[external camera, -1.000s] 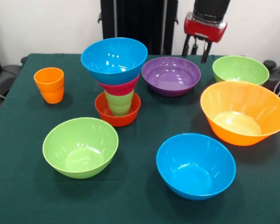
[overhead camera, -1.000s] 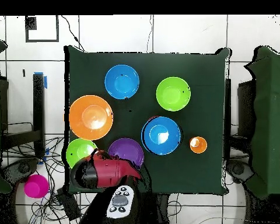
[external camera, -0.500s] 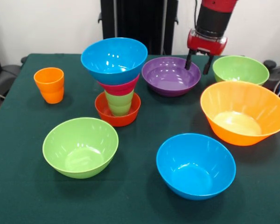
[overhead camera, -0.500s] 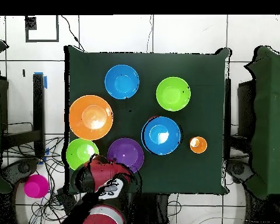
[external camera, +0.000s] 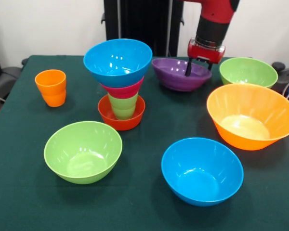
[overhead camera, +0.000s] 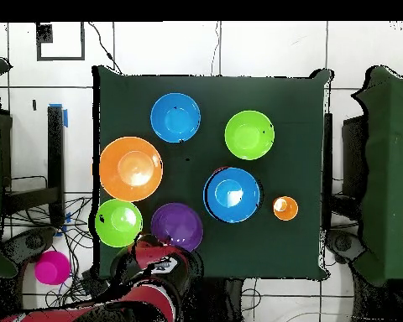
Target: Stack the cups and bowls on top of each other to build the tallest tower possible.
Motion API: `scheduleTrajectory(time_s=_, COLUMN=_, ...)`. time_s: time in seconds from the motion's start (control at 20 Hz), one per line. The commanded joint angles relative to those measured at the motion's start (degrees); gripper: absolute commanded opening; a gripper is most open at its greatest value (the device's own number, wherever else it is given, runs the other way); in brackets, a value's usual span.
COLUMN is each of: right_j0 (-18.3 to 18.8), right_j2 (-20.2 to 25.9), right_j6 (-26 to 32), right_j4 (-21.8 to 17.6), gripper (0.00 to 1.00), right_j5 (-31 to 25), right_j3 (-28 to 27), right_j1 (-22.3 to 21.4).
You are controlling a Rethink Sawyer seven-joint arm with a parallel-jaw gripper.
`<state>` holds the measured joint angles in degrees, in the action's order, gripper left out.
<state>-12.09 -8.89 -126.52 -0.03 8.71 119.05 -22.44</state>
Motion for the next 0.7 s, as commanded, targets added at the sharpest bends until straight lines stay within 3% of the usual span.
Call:
scheduleTrajectory(time_s=0.05, right_j0=0.0, right_j2=5.1, right_j6=-10.6, right_j4=2.1, gripper=1.00, right_j5=2.6, right_j3=-0.2, right_j1=5.5)
scheduleTrajectory(time_s=0.4, right_j0=-1.6, right_j2=3.7, right_j6=-9.6, right_j4=3.4, gripper=1.00, right_j5=2.9, right_j3=-3.3, right_j1=7.1)
scheduleTrajectory(time_s=0.45, right_j0=-2.8, right_j2=2.6, right_j6=-10.4, right_j4=4.1, gripper=0.00, right_j5=5.1, right_j3=-3.7, right_j1=7.5)
scheduleTrajectory(time_s=0.6, right_j0=-3.7, right_j2=1.9, right_j6=-10.0, right_j4=4.5, gripper=0.00, right_j5=4.4, right_j3=-4.1, right_j1=7.0)
scheduleTrajectory(time_s=0.7, right_j0=-4.1, right_j2=1.7, right_j6=-10.1, right_j4=5.5, gripper=0.00, right_j5=0.6, right_j3=-3.2, right_j1=4.0)
